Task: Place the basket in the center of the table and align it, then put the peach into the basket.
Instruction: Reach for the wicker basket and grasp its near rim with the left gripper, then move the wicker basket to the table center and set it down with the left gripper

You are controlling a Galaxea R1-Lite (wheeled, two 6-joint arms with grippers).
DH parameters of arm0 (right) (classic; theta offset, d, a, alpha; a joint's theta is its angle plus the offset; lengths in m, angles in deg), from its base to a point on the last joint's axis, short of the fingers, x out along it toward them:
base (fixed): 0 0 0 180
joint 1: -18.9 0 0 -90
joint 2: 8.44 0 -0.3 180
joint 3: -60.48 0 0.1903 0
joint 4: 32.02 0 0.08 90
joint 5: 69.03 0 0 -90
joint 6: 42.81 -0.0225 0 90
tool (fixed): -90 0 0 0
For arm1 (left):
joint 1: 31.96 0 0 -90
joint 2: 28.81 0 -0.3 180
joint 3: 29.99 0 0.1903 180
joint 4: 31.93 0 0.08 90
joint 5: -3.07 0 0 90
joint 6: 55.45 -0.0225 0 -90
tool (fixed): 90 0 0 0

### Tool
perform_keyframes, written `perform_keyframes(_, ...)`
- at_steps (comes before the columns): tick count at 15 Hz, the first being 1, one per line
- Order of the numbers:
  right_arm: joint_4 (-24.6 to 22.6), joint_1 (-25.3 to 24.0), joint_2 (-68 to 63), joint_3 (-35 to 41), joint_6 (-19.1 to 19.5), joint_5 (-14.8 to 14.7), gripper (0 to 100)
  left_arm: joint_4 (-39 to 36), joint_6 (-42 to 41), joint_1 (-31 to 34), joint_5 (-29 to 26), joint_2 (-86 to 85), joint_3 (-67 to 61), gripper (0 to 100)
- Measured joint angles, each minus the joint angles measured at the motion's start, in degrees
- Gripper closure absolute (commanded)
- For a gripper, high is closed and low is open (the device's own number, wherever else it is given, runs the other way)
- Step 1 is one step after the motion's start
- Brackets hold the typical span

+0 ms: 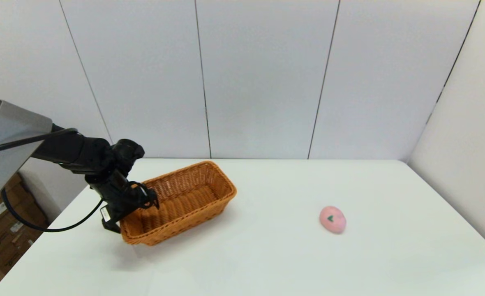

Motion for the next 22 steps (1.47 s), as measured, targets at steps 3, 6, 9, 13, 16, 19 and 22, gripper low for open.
perform_keyframes(3, 0.00, 0.00, 0.00, 0.00, 0.00, -0.02, 0, 1.43, -0.17, 0.02, 0.04, 0.20, -0.23, 100)
perform_keyframes(6, 0.02, 0.00, 0.00, 0.00, 0.00, 0.00, 0, 2.07, -1.38, 0.11, -0.02, 0.18, -0.23, 100)
perform_keyframes(9, 0.07, 0.00, 0.00, 0.00, 0.00, 0.00, 0, 2.15, -1.29, 0.66, -0.71, 0.09, -0.28, 100)
perform_keyframes(13, 0.09, -0.05, 0.00, 0.02, -0.02, 0.02, 0, 2.07, -1.18, 0.85, -2.91, 0.02, -0.28, 100)
perform_keyframes(16, 0.09, -0.05, 0.00, 0.00, 0.00, 0.00, 0, 2.01, -1.11, 0.99, -5.42, -0.09, -0.34, 100)
perform_keyframes(19, 0.09, 0.00, 0.00, 0.00, 0.00, 0.00, 0, 1.90, -1.41, 2.38, -15.62, -2.07, -0.26, 100)
perform_keyframes(22, 0.20, 0.00, 0.00, -0.06, -0.02, 0.00, 0, 1.68, -1.66, 3.72, -22.85, -4.33, 0.13, 100)
